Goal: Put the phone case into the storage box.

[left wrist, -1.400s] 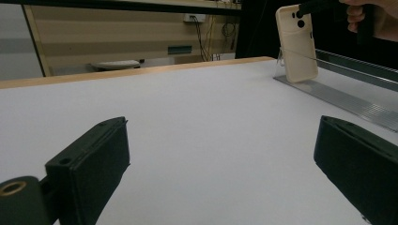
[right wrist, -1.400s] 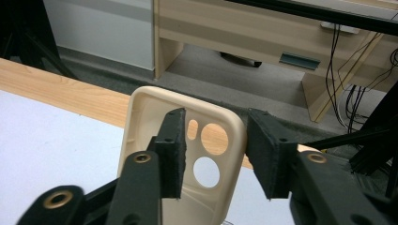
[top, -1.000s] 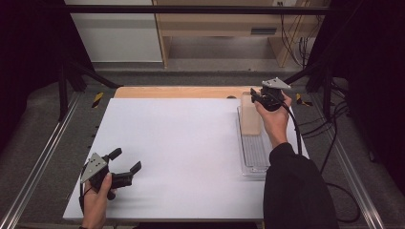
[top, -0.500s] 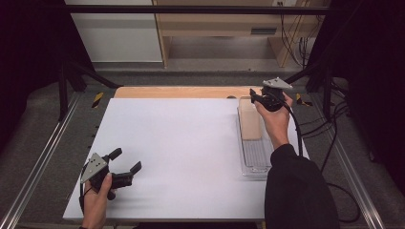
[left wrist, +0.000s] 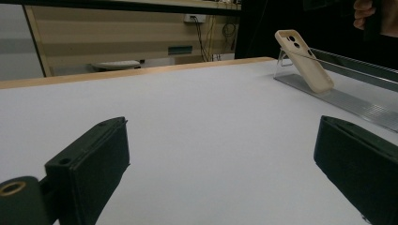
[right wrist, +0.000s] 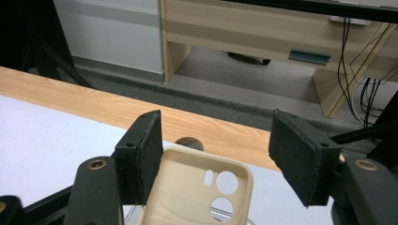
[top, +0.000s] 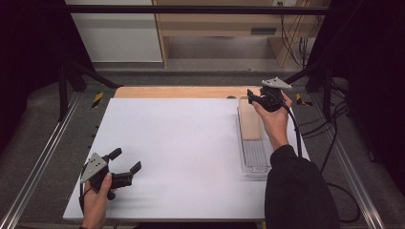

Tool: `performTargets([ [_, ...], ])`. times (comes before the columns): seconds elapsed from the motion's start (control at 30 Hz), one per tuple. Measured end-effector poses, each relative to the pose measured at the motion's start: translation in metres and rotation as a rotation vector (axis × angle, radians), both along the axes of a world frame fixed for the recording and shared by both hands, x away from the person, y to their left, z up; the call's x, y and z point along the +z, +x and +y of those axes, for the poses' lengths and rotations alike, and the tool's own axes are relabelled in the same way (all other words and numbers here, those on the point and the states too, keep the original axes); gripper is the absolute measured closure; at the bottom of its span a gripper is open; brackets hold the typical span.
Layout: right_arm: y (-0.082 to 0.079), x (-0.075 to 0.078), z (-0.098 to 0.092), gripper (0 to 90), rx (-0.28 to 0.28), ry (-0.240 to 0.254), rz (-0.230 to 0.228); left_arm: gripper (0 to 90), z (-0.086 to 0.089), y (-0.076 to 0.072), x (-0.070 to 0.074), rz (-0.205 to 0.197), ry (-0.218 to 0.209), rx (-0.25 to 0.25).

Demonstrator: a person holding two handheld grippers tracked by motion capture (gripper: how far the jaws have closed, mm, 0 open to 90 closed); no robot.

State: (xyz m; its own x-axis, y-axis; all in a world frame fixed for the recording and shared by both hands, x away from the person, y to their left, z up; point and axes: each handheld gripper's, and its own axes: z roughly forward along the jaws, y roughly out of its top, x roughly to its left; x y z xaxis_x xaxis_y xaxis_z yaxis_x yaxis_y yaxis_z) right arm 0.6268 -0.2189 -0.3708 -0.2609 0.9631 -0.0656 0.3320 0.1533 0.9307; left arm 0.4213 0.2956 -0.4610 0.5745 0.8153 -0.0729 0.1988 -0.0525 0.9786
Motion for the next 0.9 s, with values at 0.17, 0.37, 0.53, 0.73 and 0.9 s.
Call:
performTargets([
  [0.17, -0.001, 0.002, 0.001, 33.9, 0.003, 0.012, -0.002, 3.4, 0.0, 0.0, 0.0, -0.001, 0.001, -0.001],
  [0.37, -0.002, 0.005, 0.001, 32.3, 0.003, 0.019, -0.004, 3.4, 0.0, 0.0, 0.0, 0.0, 0.001, 0.001],
  [0.53, -0.004, 0.006, 0.001, 30.6, 0.002, 0.025, 0.003, 3.4, 0.0, 0.0, 0.0, -0.002, 0.002, 0.0],
  [0.73, -0.006, 0.009, 0.003, 29.2, 0.01, 0.037, 0.004, 3.4, 0.001, 0.0, 0.0, 0.0, -0.002, 0.006],
  [0.9, -0.008, 0.013, 0.006, 26.2, 0.019, 0.043, 0.008, 3.4, 0.001, 0.0, 0.0, -0.001, 0.0, 0.007],
])
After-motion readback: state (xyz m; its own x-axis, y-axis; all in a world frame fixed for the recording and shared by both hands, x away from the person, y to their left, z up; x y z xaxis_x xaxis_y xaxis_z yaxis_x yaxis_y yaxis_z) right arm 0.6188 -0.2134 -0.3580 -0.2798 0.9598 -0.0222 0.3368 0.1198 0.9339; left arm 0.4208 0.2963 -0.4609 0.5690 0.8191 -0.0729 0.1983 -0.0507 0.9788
